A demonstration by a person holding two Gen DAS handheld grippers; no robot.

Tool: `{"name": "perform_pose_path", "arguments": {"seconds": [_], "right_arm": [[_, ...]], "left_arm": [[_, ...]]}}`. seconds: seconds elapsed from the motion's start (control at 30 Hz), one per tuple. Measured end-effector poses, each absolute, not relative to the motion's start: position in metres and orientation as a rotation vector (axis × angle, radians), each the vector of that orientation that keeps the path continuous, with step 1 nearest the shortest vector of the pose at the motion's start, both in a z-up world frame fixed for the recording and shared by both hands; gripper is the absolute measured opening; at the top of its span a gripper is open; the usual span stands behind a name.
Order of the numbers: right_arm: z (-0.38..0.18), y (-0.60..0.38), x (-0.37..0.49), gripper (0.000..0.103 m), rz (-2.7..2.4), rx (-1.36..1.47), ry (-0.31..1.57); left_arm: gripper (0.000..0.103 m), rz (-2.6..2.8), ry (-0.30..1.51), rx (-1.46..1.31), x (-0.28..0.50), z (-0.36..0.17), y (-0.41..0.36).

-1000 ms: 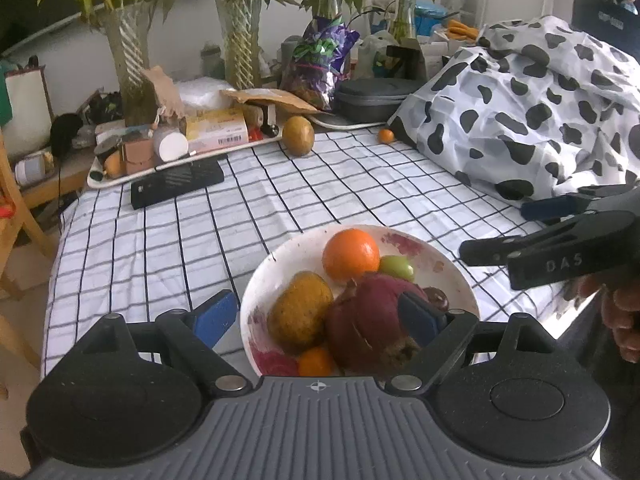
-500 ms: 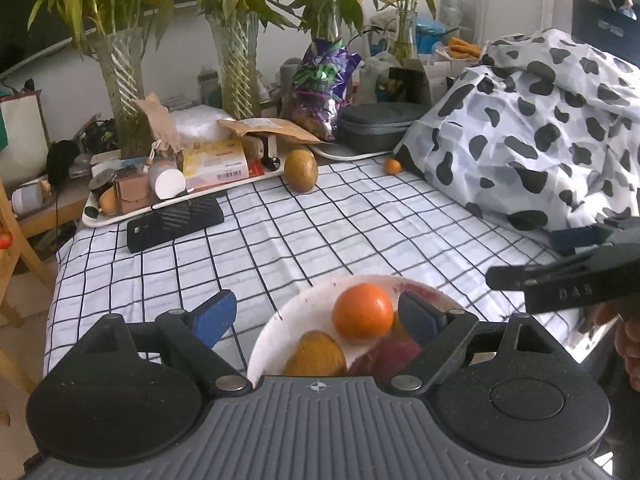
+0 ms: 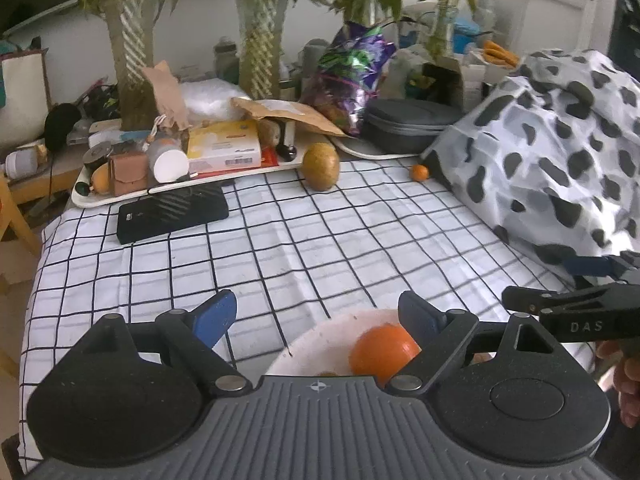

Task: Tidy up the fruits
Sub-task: 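Move both tools back toward the yellow fruit and small kumquat, then grasp the yellow fruit with the left tool while the right grasps the kumquat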

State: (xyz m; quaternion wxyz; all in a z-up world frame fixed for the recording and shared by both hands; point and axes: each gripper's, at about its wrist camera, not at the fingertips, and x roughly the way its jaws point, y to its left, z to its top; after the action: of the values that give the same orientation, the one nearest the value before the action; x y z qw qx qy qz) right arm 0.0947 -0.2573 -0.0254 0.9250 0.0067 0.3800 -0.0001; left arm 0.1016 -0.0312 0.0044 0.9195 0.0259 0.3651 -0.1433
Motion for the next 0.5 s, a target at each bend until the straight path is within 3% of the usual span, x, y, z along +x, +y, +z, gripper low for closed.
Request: {"name": "perform_pose_path", "arguments": {"seconds": [0.5], "right_arm": [[-0.033, -0.265, 0.155, 0.103, -0.013, 0.014, 0.795]], "left_arm": [[0.088, -0.307, 0.731, 0.011, 0.164, -0.004, -0.036]]}}
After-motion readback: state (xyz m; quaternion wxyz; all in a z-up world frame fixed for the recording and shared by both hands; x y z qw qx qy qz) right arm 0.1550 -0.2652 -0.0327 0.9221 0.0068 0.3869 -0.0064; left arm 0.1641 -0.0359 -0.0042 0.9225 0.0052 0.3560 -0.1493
